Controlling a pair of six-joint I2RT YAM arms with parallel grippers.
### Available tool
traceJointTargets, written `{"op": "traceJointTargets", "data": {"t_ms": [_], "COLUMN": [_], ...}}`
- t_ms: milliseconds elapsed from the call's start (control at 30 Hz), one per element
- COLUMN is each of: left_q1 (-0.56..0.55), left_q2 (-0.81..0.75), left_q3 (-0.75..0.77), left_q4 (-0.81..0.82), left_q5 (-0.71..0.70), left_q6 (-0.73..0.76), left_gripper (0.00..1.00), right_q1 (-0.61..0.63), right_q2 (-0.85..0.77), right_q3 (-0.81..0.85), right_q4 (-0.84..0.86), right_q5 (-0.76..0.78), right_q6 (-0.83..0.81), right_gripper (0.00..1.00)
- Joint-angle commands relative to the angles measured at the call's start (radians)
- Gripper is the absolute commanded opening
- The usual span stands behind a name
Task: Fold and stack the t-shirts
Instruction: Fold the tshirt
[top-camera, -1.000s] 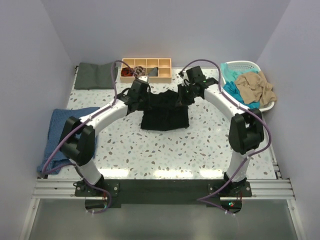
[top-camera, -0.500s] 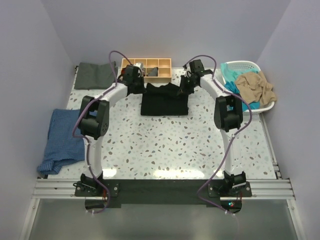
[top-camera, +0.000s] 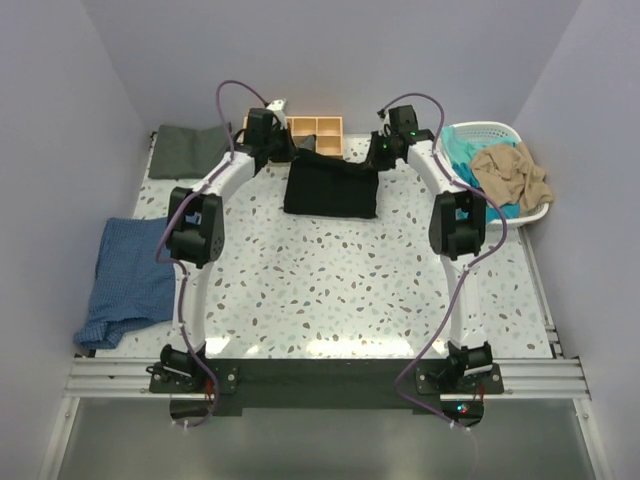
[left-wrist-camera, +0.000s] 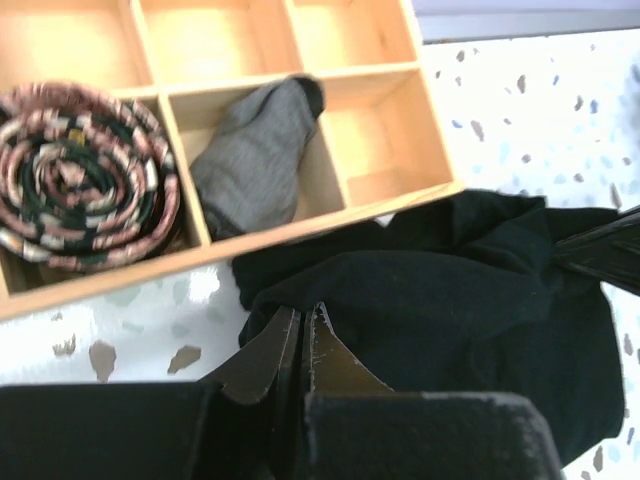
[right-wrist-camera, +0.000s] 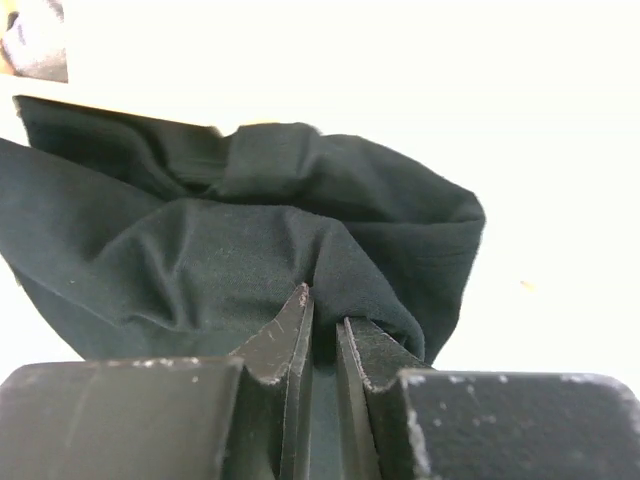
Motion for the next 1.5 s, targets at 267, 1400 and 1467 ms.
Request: {"op": "traceJointTargets", "data": {"t_ms": [267, 1400, 1467], "left_q1": [0.005, -0.081, -0.087], "left_q2": [0.187, -0.215, -0.169], "left_q3": [0.249, -0.433, -0.411], "left_q4": [-0.004, 0.338, 0.35], "left_q5": [0.093, 0.069, 0.062], "left_q6": [0.039, 0.019, 0.023], "left_gripper": [0.19, 0.68, 0.68], "right_q1": [-0.036, 0.126, 0.129], "right_q2": [0.05, -0.275, -0.225], "right_q3": [0.102, -0.406, -0.38], "right_q4": [0.028, 0.244, 0.228], "right_q5": [0.098, 0.058, 0.055], "right_q6": [-0.02, -0.068, -0.073], "right_gripper": [0.39, 0.86, 0.86]}}
